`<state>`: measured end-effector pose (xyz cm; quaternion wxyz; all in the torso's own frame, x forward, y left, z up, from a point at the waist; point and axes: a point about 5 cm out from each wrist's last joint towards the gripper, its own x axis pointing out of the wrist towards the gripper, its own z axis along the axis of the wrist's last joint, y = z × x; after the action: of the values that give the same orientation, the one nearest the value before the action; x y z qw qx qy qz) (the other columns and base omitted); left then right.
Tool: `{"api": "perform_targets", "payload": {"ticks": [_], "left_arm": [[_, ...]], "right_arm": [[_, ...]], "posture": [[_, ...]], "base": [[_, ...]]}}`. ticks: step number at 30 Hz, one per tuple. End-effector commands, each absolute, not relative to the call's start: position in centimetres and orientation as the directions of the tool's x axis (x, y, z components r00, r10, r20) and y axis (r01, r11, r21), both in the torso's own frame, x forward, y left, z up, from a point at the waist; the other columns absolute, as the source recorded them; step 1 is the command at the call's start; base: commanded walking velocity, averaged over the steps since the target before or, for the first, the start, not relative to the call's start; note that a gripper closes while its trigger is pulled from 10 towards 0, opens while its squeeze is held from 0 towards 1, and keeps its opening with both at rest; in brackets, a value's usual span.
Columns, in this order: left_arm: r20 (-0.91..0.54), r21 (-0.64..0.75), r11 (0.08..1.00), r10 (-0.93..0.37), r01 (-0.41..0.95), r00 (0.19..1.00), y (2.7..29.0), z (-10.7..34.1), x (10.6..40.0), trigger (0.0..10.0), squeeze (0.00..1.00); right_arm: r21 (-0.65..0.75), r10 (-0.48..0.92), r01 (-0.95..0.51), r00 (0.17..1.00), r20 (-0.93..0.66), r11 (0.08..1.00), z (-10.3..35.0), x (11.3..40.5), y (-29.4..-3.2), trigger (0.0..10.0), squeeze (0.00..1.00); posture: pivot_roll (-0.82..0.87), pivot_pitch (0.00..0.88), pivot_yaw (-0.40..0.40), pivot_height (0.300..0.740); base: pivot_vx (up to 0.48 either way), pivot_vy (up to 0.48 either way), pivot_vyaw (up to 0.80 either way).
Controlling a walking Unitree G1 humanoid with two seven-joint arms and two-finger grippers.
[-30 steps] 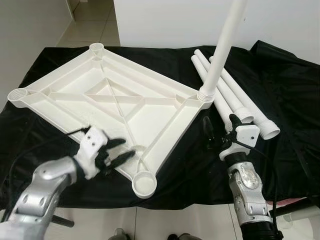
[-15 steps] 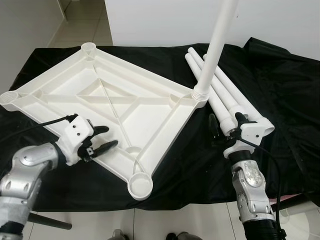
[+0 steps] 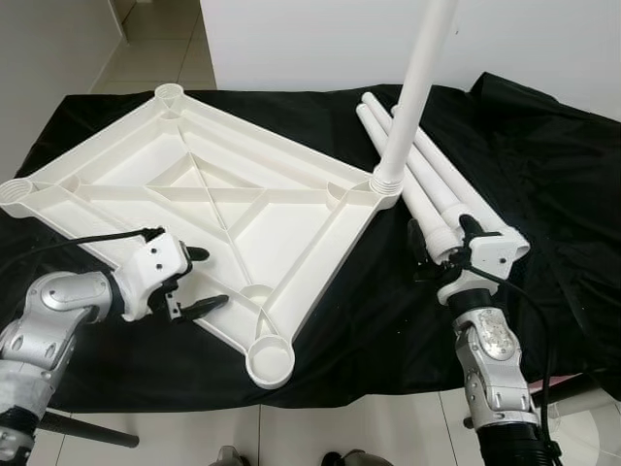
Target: Building children table
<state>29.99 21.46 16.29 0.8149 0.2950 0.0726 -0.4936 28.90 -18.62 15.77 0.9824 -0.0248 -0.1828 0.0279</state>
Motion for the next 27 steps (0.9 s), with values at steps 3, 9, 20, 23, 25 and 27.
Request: {"api": "perform_targets", "payload": {"ticks": [3, 9, 20, 23, 25, 27], "left_arm": [[-0.573, 0.282, 0.153, -0.765, 0.947, 0.295, 21.6, 14.9, 30.0, 10.0, 0.0], [-0.601, 0.237, 0.164, -0.75, 0.957, 0.277, 21.4, 14.4, 30.8, 10.0, 0.0], [-0.634, 0.224, 0.181, -0.719, 0.958, 0.284, 21.1, 14.0, 32.5, 0.0, 0.0], [-0.634, 0.224, 0.181, -0.719, 0.958, 0.284, 21.1, 14.0, 32.5, 0.0, 0.0], [-0.638, 0.23, 0.182, -0.714, 0.956, 0.289, 21.2, 13.9, 32.7, 0.0, 0.0], [-0.642, 0.236, 0.185, -0.707, 0.954, 0.296, 21.3, 13.9, 32.8, 0.0, 0.0]], "right_arm": [[-0.063, 0.063, -0.044, 0.94, 0.336, 0.997, 15.2, 28.9, -18.5, 10.0, 0.0], [-0.065, 0.064, -0.045, 0.94, 0.336, 0.997, 15.2, 29.0, -18.4, 10.0, 0.0], [-0.068, 0.057, -0.037, 0.942, 0.332, 0.997, 15.1, 28.9, -18.4, 10.0, 0.0], [-0.068, 0.057, -0.037, 0.942, 0.332, 0.997, 15.1, 28.9, -18.4, 10.0, 0.0], [-0.067, 0.057, -0.036, 0.942, 0.331, 0.997, 15.1, 28.8, -18.3, 10.0, 0.0], [-0.067, 0.055, -0.035, 0.943, 0.329, 0.997, 15.0, 28.8, -18.3, 10.0, 0.0]], "posture": [[-0.02, 0.128, 0.022, 0.74], [-0.03, 0.128, 0.027, 0.74], [-0.04, 0.138, 0.045, 0.74], [-0.04, 0.138, 0.045, 0.74], [-0.04, 0.138, 0.047, 0.74], [-0.04, 0.138, 0.05, 0.74]], "base": [[0.0, 0.0, 0.0], [0.0, 0.0, 0.0], [0.0, 0.0, 0.0], [0.0, 0.0, 0.0], [0.0, 0.0, 0.0], [0.0, 0.0, 0.0]]}}
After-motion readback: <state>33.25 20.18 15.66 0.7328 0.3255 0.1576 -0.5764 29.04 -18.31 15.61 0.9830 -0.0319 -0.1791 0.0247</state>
